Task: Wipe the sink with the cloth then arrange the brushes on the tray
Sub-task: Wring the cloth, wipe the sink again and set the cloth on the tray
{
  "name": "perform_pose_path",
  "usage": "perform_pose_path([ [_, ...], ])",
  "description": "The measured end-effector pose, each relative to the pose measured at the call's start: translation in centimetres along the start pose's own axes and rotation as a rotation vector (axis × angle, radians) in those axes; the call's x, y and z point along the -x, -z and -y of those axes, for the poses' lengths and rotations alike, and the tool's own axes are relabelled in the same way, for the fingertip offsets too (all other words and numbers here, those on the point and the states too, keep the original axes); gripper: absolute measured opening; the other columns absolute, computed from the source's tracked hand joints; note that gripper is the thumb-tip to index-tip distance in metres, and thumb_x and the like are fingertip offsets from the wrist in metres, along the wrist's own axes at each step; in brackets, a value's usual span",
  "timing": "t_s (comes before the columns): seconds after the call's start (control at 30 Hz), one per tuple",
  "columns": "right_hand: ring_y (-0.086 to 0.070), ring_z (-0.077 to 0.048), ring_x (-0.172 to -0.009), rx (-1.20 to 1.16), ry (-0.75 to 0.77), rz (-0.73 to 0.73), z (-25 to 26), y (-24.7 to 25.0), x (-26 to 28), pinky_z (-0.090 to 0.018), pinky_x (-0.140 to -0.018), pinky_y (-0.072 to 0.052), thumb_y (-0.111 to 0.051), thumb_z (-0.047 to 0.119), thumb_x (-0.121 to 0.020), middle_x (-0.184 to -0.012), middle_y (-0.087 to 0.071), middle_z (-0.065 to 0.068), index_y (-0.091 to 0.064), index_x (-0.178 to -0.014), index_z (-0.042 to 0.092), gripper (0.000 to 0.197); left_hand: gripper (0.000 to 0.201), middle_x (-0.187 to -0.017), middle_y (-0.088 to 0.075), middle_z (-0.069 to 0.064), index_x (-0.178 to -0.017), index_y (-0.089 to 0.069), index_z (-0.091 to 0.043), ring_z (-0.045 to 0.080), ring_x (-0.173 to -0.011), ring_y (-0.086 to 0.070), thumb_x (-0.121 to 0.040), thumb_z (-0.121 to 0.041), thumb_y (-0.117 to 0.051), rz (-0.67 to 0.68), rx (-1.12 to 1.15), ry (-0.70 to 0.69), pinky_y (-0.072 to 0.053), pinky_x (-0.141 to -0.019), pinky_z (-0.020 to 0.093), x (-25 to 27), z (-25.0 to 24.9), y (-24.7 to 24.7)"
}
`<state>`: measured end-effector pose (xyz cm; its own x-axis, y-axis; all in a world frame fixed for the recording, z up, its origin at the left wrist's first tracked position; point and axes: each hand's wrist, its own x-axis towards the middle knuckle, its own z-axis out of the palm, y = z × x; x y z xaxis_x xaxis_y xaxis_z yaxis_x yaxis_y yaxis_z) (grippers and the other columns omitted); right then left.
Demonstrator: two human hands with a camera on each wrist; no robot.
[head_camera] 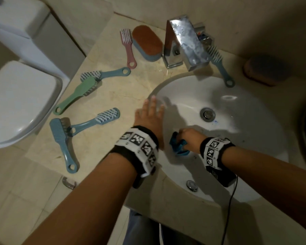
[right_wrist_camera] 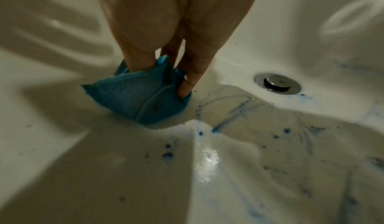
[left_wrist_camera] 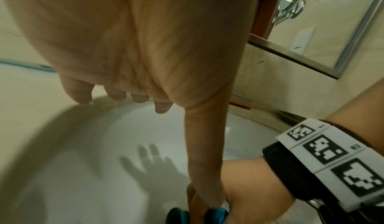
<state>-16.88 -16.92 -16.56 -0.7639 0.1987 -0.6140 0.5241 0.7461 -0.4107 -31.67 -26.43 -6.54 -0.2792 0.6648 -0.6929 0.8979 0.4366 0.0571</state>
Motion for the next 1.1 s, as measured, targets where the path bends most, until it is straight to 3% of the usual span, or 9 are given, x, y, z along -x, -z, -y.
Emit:
perform_pose_path([
  [0.17, -0.046, -0.022, -0.125, -0.039, -0.095, 0.088, -1.5, 0.3, 1.3, -0.022, -0.098, -0.035, -0.052, 0.003, -0.088, -0.134, -0.050, -0.010, -0.061, -0.123, 0.012, 0.038, 0.100, -0.155, 0.024, 0.009, -0.149, 0.014, -0.017, 0.030, -0.144, 0.017, -0.086, -0.033, -0.063, 0.108, -0.005, -0.104, 0.001, -0.117, 0.053, -4.6, -4.8, -0.5],
  [0.23, -0.046, -0.021, -0.124, -0.050, -0.116, 0.064, -2.3, 0.2, 1.2, -0.022, -0.098, -0.035, -0.051, 0.002, -0.088, -0.134, -0.050, -0.010, -0.060, -0.123, 0.014, 0.038, 0.100, -0.156, 0.021, 0.008, -0.149, 0.014, -0.018, 0.030, -0.145, 0.016, -0.085, -0.032, -0.063, 0.144, -0.009, -0.118, 0.001, -0.117, 0.052, -6.3, -5.2, -1.2],
  [0.37, -0.053, -0.028, -0.113, -0.111, -0.099, -0.062, -3.5, 0.6, 0.7, -0.025, -0.094, -0.038, -0.057, 0.006, -0.086, -0.121, -0.057, -0.015, -0.065, -0.116, 0.009, 0.031, 0.110, -0.155, 0.023, 0.009, -0.148, 0.014, -0.020, 0.031, -0.144, 0.016, -0.079, -0.029, -0.071, 0.195, -0.028, -0.115, 0.001, -0.118, 0.051, -9.3, -5.6, -2.4],
  [0.47, -0.055, -0.032, -0.110, -0.178, -0.145, -0.221, -4.7, 1.6, 0.4, -0.029, -0.096, -0.039, -0.059, 0.005, -0.086, -0.117, -0.059, -0.016, -0.066, -0.114, 0.007, 0.029, 0.123, -0.154, 0.027, 0.009, -0.148, 0.017, -0.022, 0.031, -0.144, 0.018, -0.070, -0.038, -0.078, 0.237, -0.095, -0.121, 0.002, -0.119, 0.049, -11.0, -6.0, -2.5],
  [0.57, -0.049, -0.030, -0.118, -0.191, -0.250, -0.283, -6.3, 2.7, -0.3, -0.032, -0.100, -0.038, -0.053, 0.005, -0.088, -0.127, -0.053, -0.014, -0.061, -0.121, 0.011, 0.034, 0.122, -0.153, 0.029, 0.008, -0.148, 0.015, -0.024, 0.031, -0.144, 0.018, -0.070, -0.042, -0.077, 0.245, -0.104, -0.129, 0.000, -0.119, 0.048, -12.1, -6.5, -1.8],
  [0.7, -0.054, -0.029, -0.111, -0.242, -0.308, -0.400, -7.6, 3.7, -2.6, -0.029, -0.093, -0.043, -0.053, 0.011, -0.089, -0.117, -0.057, -0.015, -0.065, -0.113, 0.008, 0.027, 0.119, -0.153, 0.031, 0.006, -0.148, 0.012, -0.031, 0.031, -0.143, 0.020, -0.070, -0.037, -0.077, 0.212, -0.051, -0.118, 0.000, -0.117, 0.049, -12.7, -7.0, -1.7],
  [0.9, -0.049, -0.032, -0.118, -0.119, -0.313, -0.227, -8.2, 3.1, -3.3, -0.032, -0.101, -0.036, -0.056, 0.025, -0.091, -0.126, -0.051, -0.014, -0.055, -0.130, 0.017, 0.040, 0.122, -0.149, 0.036, 0.010, -0.147, 0.018, -0.031, 0.032, -0.140, 0.029, -0.070, -0.028, -0.077, 0.191, -0.103, -0.131, 0.005, -0.118, 0.050, -13.9, -7.2, -3.4],
  [1.03, -0.056, -0.033, -0.108, -0.128, -0.323, -0.170, -8.1, 2.0, -3.2, -0.036, -0.091, -0.043, -0.062, 0.026, -0.088, -0.109, -0.057, -0.017, -0.056, -0.106, 0.005, 0.028, 0.123, -0.149, 0.037, 0.010, -0.147, 0.016, -0.030, 0.030, -0.140, 0.029, -0.069, -0.026, -0.078, 0.175, -0.104, -0.140, 0.005, -0.118, 0.048, -14.4, -6.8, -3.8],
  [1.1, -0.055, -0.031, -0.108, -0.169, -0.338, -0.174, -8.4, 1.9, -3.7, -0.032, -0.089, -0.041, -0.058, 0.026, -0.091, -0.111, -0.056, -0.017, -0.057, -0.110, 0.004, 0.029, 0.123, -0.150, 0.036, 0.009, -0.148, 0.016, -0.030, 0.030, -0.141, 0.028, -0.069, -0.024, -0.078, 0.161, -0.103, -0.142, 0.006, -0.119, 0.048, -14.5, -6.8, -4.0],
])
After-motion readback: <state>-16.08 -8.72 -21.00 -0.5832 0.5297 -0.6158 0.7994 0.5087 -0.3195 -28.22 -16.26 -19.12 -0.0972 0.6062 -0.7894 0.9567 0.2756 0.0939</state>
